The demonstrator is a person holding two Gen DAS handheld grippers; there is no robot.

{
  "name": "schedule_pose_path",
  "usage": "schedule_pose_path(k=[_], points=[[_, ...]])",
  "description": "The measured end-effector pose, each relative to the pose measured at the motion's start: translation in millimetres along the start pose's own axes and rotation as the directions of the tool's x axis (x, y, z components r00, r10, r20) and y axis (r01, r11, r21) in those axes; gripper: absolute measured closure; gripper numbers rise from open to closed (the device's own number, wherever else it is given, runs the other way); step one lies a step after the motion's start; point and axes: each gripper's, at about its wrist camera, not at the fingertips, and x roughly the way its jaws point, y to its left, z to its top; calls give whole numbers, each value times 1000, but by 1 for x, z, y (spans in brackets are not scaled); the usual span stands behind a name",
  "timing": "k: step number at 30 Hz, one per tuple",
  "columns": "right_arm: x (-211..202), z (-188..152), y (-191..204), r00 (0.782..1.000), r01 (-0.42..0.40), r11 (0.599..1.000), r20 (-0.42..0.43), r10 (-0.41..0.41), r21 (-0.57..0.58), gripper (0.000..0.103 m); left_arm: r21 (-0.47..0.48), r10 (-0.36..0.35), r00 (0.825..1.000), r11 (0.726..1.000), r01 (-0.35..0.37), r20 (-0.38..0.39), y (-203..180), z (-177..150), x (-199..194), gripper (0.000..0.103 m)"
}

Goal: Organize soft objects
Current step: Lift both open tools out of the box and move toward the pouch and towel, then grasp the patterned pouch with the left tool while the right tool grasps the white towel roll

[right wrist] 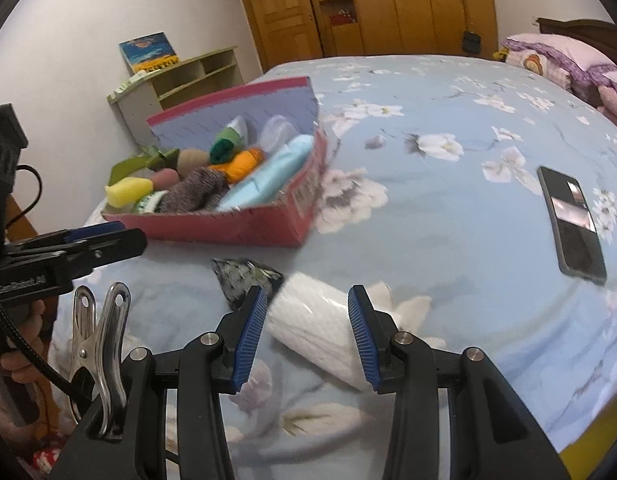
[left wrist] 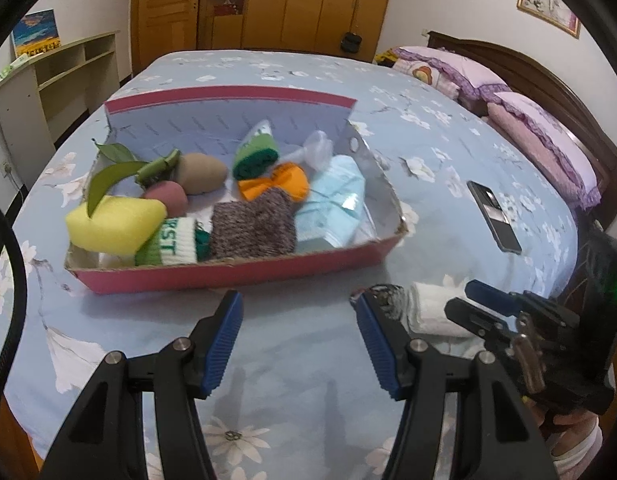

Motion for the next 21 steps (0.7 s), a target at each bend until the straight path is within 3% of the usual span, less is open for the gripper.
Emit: schedule_pose_path(k=[12, 21], points=[[2, -13, -23, 999, 47, 996, 3, -48, 82, 55, 62, -66, 997, 996, 69, -51, -33, -9, 27, 41], [1, -19, -38, 999, 33, 985, 12, -36, 168, 55, 92, -89, 994, 991, 94, -64, -46, -9, 45, 41]])
